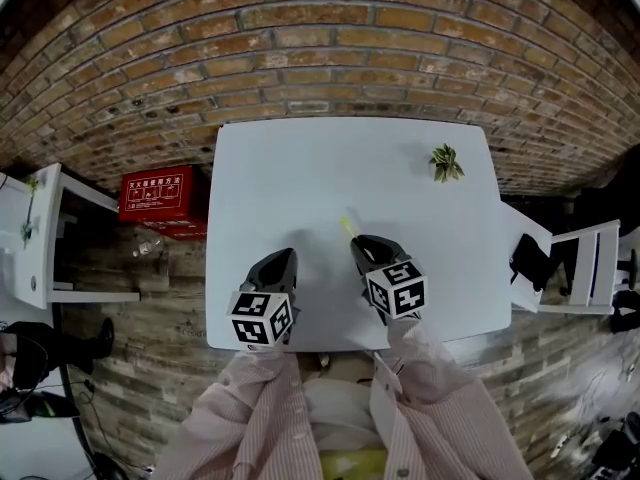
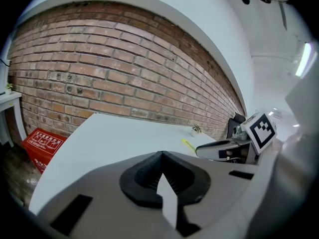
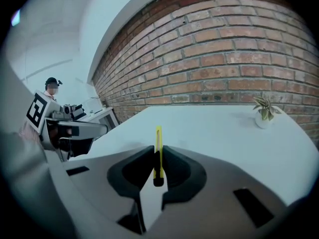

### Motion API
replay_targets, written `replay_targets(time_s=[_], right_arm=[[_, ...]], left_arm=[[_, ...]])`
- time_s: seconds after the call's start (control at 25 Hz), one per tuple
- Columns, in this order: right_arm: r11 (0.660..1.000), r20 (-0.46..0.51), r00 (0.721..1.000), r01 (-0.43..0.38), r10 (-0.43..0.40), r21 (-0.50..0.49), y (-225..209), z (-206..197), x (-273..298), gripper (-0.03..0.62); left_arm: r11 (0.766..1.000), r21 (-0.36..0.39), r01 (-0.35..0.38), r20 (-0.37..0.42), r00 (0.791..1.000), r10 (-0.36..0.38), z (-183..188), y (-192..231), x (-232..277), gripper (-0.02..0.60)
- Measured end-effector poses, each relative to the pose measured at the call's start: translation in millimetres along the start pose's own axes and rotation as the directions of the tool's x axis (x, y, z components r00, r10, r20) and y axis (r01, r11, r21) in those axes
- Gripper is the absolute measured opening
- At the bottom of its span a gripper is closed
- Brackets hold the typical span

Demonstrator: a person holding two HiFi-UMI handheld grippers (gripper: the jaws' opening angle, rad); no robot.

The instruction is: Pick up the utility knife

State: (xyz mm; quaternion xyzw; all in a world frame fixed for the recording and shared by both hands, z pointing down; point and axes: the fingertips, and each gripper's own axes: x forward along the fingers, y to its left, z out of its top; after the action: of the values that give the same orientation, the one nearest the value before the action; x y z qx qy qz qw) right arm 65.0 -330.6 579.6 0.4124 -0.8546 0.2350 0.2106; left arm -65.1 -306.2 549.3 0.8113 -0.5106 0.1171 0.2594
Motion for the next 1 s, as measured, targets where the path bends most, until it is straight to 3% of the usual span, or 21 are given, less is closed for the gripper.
replay_targets(time_s=[0.52, 1.0], right_arm=[[0.999, 0.197, 0.980, -0.010, 0.003, 0.038, 7.1, 39.4, -44.9, 0.055], [0.999, 0.372, 0.928, 0.022, -0.035, 0.040, 4.0, 84.7, -91.4, 0.055]], left_arm=[[0.994, 0.105, 0.016, 0.110, 0.994, -0.028, 35.1, -19.3, -25.1, -0.009], [0.985, 0.171, -0.010, 0.236, 0.971, -0.031, 82.1, -32.2, -46.9, -0.009]])
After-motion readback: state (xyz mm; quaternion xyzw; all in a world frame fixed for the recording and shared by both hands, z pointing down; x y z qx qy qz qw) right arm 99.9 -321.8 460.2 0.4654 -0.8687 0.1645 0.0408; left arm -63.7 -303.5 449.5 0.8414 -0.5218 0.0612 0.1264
